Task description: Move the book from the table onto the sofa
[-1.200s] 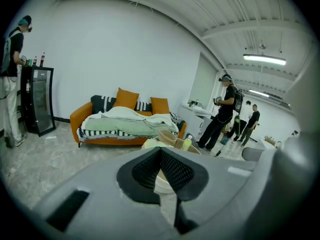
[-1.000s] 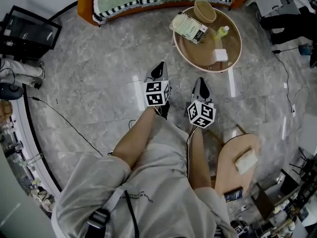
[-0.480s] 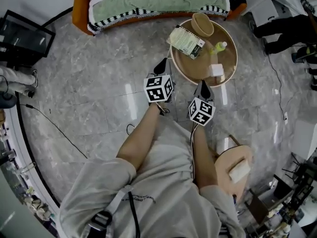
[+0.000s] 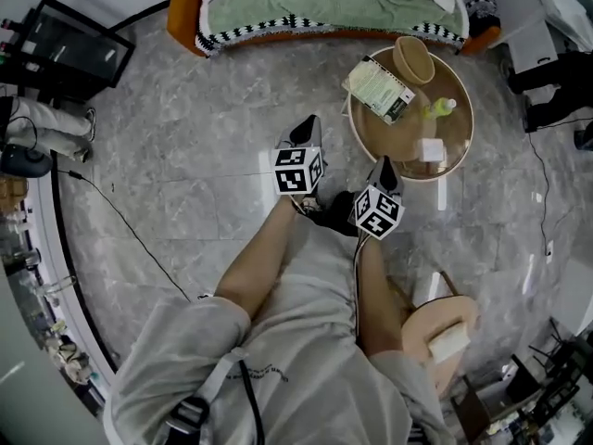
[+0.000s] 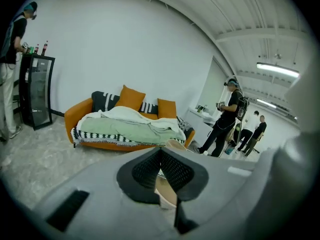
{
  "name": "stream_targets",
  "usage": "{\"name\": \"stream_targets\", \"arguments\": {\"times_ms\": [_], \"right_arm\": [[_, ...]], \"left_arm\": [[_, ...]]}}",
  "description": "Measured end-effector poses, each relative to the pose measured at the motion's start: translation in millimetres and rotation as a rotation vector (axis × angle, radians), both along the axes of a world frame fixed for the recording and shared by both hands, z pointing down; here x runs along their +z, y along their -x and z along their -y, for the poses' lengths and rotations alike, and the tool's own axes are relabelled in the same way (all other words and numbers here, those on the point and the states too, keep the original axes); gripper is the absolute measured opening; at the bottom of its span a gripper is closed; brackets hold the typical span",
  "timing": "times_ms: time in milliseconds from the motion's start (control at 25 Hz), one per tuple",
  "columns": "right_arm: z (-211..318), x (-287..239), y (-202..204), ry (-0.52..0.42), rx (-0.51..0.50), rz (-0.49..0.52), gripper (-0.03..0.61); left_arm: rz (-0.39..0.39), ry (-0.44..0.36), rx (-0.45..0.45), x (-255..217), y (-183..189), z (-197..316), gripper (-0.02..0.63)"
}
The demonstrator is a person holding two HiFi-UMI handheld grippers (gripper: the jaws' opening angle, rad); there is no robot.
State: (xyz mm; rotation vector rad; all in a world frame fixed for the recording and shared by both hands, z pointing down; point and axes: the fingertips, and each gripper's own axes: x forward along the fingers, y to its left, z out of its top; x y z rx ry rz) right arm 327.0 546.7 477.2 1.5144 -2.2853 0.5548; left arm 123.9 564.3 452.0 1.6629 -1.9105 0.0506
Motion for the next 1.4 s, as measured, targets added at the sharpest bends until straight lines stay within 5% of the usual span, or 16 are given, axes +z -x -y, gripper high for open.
{"name": "stream_targets", "arguments": {"times_ms": [720,960,1120,1280,1400], "right_arm": [[123,28,47,0.107,-0.161,-0.036,0.006],[129,59,92,0.218,-0.357,-0.048,0.006],[144,58,103,0.239,-0.359,0.020,0.006],[154,62,105,0.221,-0.435,-0.053,0.006],[176,58,92,0.207,-0.387,-0.033,0.006]], "left_arm": [[0.094,0.016,-0.067,-22,31,94,0.009],[0.063,0.036,0.002,-15,32,109,0.009],[0.078,0.048,-0.021,-11,43,111,0.009],[0.089,0.055,-0.108,-10,59,120,0.009],[0.097,0.047,-0.067,-10,44,138,0.009]]}}
